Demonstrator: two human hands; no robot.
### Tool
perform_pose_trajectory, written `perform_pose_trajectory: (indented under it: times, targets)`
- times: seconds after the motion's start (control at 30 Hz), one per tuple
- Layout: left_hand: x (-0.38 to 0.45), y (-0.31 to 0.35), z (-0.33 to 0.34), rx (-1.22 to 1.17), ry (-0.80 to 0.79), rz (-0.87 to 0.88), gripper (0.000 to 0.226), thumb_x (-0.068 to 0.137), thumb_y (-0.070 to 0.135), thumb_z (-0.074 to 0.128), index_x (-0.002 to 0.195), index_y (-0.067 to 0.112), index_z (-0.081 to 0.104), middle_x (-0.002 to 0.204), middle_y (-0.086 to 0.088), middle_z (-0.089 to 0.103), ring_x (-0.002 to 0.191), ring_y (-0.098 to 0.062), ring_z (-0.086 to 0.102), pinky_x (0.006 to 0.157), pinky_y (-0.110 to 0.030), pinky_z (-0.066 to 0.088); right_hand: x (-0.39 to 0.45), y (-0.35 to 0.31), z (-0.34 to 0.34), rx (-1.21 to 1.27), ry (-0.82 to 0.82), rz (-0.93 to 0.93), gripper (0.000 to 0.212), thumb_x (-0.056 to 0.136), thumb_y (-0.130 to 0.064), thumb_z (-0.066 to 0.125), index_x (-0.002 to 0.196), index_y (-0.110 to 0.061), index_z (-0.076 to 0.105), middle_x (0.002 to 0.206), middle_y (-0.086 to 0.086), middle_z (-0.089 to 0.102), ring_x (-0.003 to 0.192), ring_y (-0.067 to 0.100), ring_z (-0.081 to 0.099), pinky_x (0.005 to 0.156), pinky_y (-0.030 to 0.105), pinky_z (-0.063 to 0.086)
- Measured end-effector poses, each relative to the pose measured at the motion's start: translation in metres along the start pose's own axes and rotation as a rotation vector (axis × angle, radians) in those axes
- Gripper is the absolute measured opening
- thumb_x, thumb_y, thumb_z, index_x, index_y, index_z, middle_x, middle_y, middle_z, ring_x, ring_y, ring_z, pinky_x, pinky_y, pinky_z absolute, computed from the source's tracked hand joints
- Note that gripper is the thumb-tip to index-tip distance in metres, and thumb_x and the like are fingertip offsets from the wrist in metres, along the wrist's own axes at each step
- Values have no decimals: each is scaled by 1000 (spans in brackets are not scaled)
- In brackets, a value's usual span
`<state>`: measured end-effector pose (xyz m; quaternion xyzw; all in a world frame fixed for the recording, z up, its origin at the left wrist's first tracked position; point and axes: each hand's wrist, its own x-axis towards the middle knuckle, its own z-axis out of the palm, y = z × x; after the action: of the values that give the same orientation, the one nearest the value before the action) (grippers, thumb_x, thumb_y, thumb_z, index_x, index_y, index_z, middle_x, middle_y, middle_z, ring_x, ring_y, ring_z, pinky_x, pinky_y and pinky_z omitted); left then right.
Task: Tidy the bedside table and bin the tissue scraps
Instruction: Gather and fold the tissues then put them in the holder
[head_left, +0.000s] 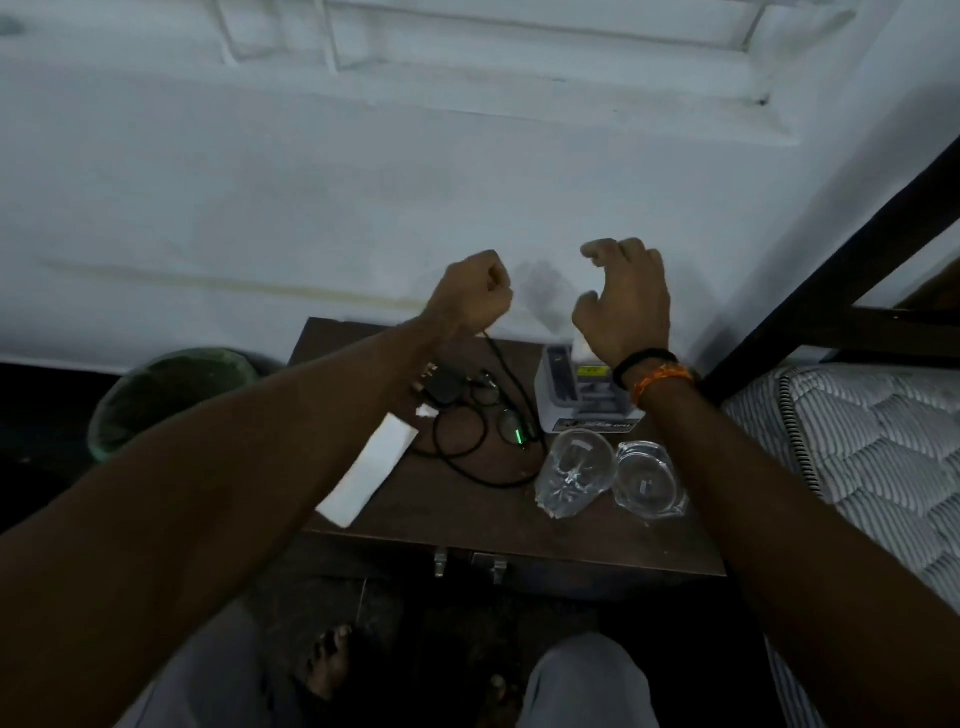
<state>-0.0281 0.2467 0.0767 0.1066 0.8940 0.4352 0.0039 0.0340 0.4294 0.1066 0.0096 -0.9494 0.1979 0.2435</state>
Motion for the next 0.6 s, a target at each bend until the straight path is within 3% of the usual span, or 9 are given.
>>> perform_pose_trajectory:
  times: [0.07,0.13,0.3,0.4,0.47,0.6]
  targets:
    - [-10,-18,-25,71,33,-11,10,79,10,56,85,10,64,77,4,63,76,-16,59,64,-25,48,-5,-30,9,91,32,-60,36,72,-3,55,105,-11,67,102,9,64,94,29,58,76,36,49]
    - [-24,-40,-49,153,42,-36,6,79,11,56,79,12,62,77,4,63,79,-18,60,66,-28,46,-14,-63,23,160,-18,-78,25,77,-5,55,95,-13,70,94,7,67,85,26,62,73,29,45]
    - [-62,-92,-86,299,84,-188,11,84,11,51,74,15,56,82,-3,63,87,-26,63,69,-30,44,-55,-121,70,223,-321,-132,22,78,-7,55,84,-16,74,88,4,74,82,25,67,74,32,54]
    - [-85,-123,-98,395,53,-285,16,89,12,51,89,2,64,96,-16,68,95,-35,64,74,-35,47,-75,-134,102,158,-562,-92,19,81,-12,59,93,-16,73,102,6,74,95,27,66,81,32,53]
    - [-100,-147,-105,425,-30,-357,21,87,16,62,98,-1,67,103,-16,69,100,-34,65,78,-35,49,-86,-136,122,128,-675,-46,22,82,-17,64,103,-15,71,111,8,71,103,28,64,87,35,54]
    - [-128,-183,-115,316,-95,-460,48,73,21,82,113,2,63,120,-15,62,111,-33,60,94,-39,50,-101,-136,153,52,-818,-20,49,88,-31,66,131,-11,56,131,14,59,118,32,56,96,39,49]
